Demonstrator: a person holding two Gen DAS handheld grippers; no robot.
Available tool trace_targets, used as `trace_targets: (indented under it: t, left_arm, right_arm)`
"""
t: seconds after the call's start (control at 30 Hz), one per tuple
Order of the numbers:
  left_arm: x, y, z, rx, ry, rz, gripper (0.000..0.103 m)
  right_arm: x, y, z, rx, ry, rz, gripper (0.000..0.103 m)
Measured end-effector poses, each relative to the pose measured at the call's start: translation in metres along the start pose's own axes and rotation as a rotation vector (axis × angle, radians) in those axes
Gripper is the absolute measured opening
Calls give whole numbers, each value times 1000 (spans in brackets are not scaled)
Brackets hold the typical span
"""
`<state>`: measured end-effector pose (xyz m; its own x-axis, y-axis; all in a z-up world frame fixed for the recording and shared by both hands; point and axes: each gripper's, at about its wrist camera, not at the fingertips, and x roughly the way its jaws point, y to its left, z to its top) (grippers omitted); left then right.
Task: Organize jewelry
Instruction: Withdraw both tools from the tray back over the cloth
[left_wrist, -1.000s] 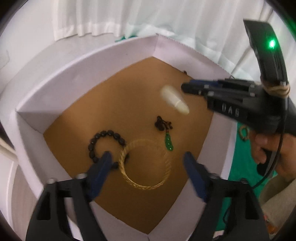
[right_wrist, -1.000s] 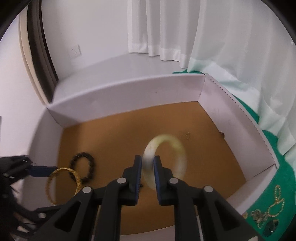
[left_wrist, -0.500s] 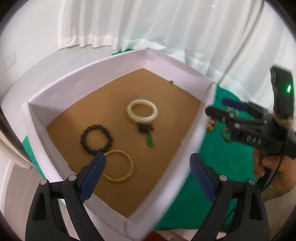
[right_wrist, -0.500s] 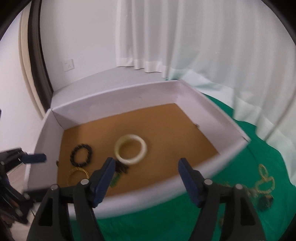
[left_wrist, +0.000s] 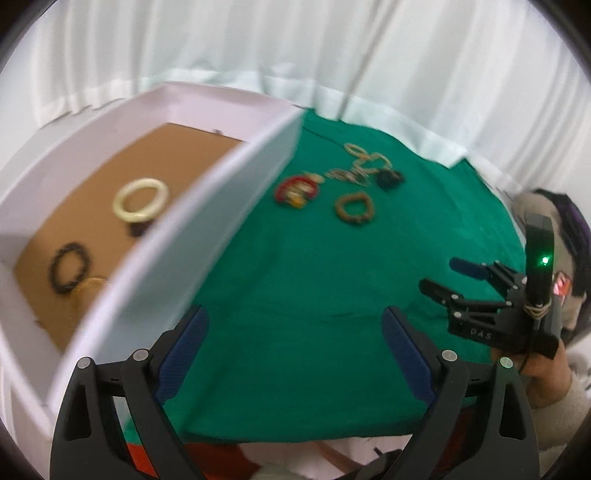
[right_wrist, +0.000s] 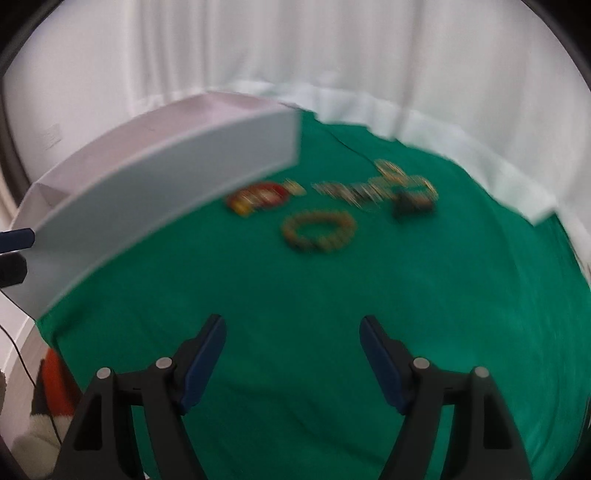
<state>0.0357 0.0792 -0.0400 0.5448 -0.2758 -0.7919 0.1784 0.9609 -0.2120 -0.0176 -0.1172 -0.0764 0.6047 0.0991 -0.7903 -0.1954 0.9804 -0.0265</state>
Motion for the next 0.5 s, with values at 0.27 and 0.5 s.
trace_targets:
  t: [0.27,0.5]
  left_arm:
    - [43,-42,-17,64,64,-10,95]
    - [42,-51,-26,80,67,-12,95]
  right_arm:
    - [-8,-52,-50,150,-22,-120,76]
    - [-13,-62,-68,201,-40,-130,76]
